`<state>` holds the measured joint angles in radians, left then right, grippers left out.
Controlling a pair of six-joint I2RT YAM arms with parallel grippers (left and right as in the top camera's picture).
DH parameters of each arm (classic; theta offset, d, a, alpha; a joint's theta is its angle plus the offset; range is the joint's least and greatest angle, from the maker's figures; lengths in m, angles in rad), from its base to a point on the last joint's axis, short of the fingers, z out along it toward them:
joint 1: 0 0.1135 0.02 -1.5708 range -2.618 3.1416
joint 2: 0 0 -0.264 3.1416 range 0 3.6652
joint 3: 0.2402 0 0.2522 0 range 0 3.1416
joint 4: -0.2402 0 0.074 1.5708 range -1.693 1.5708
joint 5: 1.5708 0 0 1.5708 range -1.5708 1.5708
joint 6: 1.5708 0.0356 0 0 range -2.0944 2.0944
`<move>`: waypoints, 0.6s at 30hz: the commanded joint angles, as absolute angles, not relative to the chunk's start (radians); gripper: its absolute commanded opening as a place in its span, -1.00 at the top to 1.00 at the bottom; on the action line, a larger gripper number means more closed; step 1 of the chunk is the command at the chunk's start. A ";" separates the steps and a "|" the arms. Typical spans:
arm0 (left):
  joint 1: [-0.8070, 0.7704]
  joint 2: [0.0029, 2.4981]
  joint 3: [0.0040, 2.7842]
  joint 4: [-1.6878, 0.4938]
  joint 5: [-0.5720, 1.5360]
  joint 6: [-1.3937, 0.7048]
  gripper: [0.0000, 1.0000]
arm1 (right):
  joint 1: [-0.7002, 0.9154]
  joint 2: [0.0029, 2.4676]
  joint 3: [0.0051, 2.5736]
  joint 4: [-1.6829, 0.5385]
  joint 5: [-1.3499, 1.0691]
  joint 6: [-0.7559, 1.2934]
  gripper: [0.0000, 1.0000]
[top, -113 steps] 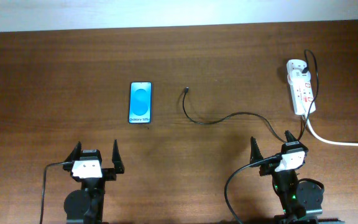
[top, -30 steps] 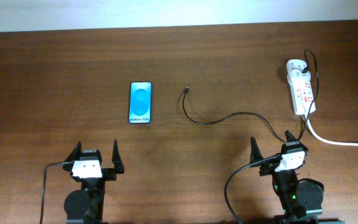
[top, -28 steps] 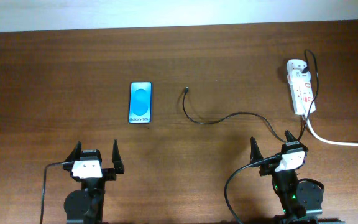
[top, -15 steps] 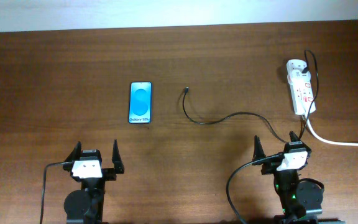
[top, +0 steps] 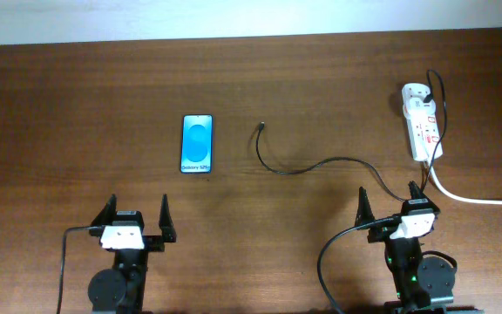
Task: Plug charger to phone and switch on socket
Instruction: 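Move the left gripper over the blue phone and lower onto it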
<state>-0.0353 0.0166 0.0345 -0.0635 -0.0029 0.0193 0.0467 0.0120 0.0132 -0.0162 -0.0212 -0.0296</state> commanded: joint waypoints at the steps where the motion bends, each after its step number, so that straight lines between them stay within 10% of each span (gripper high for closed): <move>1: -0.030 0.042 0.048 -0.057 0.061 0.031 -0.99 | 0.052 0.030 0.092 -0.020 -0.033 -0.026 -0.97; 18: -0.030 0.721 0.591 -0.221 0.139 0.032 -0.99 | 0.052 0.576 0.777 -0.473 -0.034 -0.026 -0.97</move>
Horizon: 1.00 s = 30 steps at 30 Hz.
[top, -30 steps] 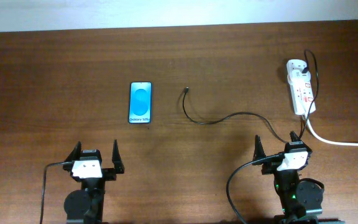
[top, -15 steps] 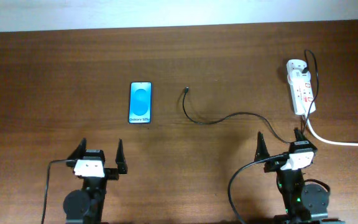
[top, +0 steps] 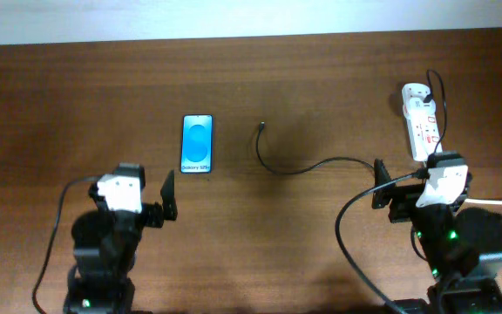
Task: Plug charger to phone and switch on socket
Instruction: 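Move the left gripper over the blue phone and lower onto it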
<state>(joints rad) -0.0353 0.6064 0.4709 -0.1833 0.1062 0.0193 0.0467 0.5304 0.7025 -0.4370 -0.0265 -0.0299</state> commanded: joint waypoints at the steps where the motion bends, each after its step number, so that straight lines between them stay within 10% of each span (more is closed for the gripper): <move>1: -0.030 0.766 0.632 -0.240 0.140 0.032 -0.99 | 0.052 0.598 0.800 -0.498 -0.035 -0.026 -0.97; 30: -0.031 1.497 1.393 -0.870 0.250 0.080 -0.99 | 0.052 1.187 1.386 -0.981 -0.308 -0.026 -0.97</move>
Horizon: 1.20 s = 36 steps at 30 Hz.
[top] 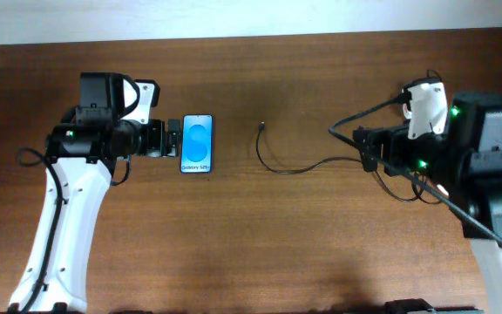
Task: Plug charger to phone and switch on socket
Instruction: 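Move the left gripper over the blue phone and lower onto it, then close the left gripper on the phone's top edge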
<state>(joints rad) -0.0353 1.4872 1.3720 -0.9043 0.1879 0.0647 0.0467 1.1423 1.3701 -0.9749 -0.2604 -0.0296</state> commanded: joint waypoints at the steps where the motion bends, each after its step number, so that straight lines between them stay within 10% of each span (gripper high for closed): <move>1: -0.035 1.504 1.393 -0.859 0.257 0.075 -0.99 | 0.052 1.202 1.386 -0.989 -0.308 -0.026 -0.97; 36: -0.229 2.211 1.819 -1.008 0.023 -0.120 -0.95 | 0.052 1.280 1.386 -1.018 -0.307 -0.026 -0.97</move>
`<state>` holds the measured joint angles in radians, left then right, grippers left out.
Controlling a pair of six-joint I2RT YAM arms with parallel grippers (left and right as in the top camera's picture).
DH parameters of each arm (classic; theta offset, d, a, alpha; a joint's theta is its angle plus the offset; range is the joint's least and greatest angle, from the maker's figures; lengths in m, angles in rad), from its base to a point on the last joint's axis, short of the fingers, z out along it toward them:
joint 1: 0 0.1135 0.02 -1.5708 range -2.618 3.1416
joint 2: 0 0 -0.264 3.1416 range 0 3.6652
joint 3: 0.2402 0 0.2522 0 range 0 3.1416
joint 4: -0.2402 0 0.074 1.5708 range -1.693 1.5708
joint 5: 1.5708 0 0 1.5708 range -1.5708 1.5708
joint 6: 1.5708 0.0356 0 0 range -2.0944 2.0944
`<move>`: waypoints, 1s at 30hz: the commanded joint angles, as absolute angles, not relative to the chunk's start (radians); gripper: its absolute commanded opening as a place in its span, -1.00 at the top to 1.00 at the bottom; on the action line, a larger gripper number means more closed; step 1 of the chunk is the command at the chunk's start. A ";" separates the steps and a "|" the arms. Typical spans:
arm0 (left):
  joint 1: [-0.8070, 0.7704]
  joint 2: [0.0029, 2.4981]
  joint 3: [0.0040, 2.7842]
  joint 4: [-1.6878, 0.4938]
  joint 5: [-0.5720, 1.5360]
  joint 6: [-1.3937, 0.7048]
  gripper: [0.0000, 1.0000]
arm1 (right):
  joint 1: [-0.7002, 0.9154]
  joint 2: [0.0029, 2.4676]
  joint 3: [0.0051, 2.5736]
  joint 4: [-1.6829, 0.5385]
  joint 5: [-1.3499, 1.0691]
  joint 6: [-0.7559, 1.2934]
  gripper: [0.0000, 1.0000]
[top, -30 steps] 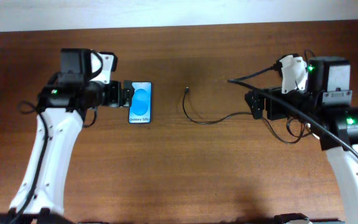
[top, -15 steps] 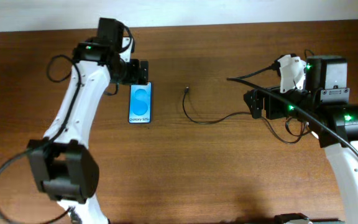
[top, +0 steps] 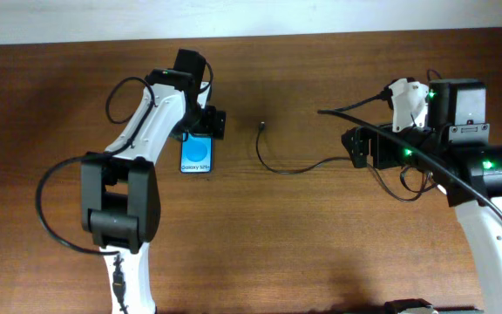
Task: Plug charger to phone and switch on socket
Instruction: 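Close the left gripper on the phone's top edge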
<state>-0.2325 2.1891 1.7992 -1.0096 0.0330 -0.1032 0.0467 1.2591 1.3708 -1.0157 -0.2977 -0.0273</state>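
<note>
The phone [top: 198,155] lies flat on the table with its blue screen up. Its far end is covered by my left gripper [top: 202,127], which reaches down over it with fingers spread about as wide as the phone, open. The black charger cable [top: 279,170] curves across the middle of the table, and its free plug tip [top: 261,128] lies right of the phone. My right gripper [top: 350,148] hovers open over the cable's right stretch and points left. The socket strip is hidden under my right arm.
The right arm's body [top: 473,161] and its own black wiring [top: 412,187] cover the table's right side. A white mains lead runs off under that arm. The brown wooden table [top: 277,244] ends at a pale wall along the far edge.
My left gripper was just left of the phone and is now over its far end, with the arm stretched further in. My right gripper has shifted slightly left and down toward the cable.
Both arms first sat folded at the table's near edge with grippers open. Then they had risen a little. Later the left stood beside the phone and the right in front of the socket strip. Now the left covers the phone's far end. Phone and cable have not moved.
</note>
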 commanded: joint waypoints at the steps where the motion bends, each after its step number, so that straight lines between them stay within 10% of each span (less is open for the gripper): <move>1: -0.228 2.211 1.819 -1.007 0.009 -0.120 -0.97 | 0.052 1.288 1.386 -1.018 -0.307 -0.026 -0.97; 30: -0.226 2.329 1.819 -1.001 -0.041 -0.168 -0.98 | 0.052 1.316 1.386 -1.037 -0.307 -0.026 -0.97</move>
<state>-0.2321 2.2993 1.8080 -1.0023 -0.0338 -0.1490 0.0467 1.3148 1.3708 -1.0367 -0.2977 -0.0269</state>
